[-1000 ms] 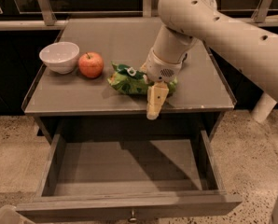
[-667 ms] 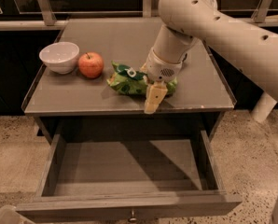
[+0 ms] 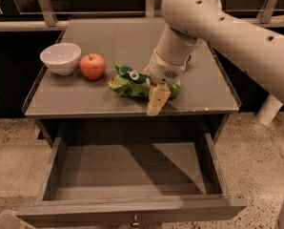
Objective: Place green rice chip bag into top drawer
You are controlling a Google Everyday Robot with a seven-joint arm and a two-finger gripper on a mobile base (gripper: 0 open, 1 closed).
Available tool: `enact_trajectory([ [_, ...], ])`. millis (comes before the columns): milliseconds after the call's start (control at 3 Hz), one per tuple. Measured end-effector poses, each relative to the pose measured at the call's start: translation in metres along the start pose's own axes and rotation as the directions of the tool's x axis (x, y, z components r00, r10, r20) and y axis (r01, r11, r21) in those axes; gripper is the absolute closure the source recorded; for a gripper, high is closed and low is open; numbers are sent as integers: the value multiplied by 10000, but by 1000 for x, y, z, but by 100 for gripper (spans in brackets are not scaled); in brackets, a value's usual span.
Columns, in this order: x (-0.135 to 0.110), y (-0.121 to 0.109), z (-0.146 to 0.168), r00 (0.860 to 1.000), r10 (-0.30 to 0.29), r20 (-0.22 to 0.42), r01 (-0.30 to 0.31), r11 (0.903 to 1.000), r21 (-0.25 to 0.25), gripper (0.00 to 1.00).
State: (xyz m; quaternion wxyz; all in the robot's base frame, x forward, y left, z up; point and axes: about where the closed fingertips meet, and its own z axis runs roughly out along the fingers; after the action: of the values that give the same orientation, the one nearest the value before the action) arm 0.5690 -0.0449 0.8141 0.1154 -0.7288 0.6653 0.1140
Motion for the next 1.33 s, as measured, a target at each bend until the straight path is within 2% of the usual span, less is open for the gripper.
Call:
enact_trajectory([
  [333, -1, 1, -3, 10000, 0, 0, 0, 10000, 0, 100],
  [667, -12, 4, -29, 9995, 117, -282, -116, 9999, 35, 100],
  [1000, -55, -5, -124, 9919, 809, -982, -670, 9882, 1379, 100],
  [1333, -112, -17, -194, 9920, 921, -869, -628, 9539, 2935, 100],
])
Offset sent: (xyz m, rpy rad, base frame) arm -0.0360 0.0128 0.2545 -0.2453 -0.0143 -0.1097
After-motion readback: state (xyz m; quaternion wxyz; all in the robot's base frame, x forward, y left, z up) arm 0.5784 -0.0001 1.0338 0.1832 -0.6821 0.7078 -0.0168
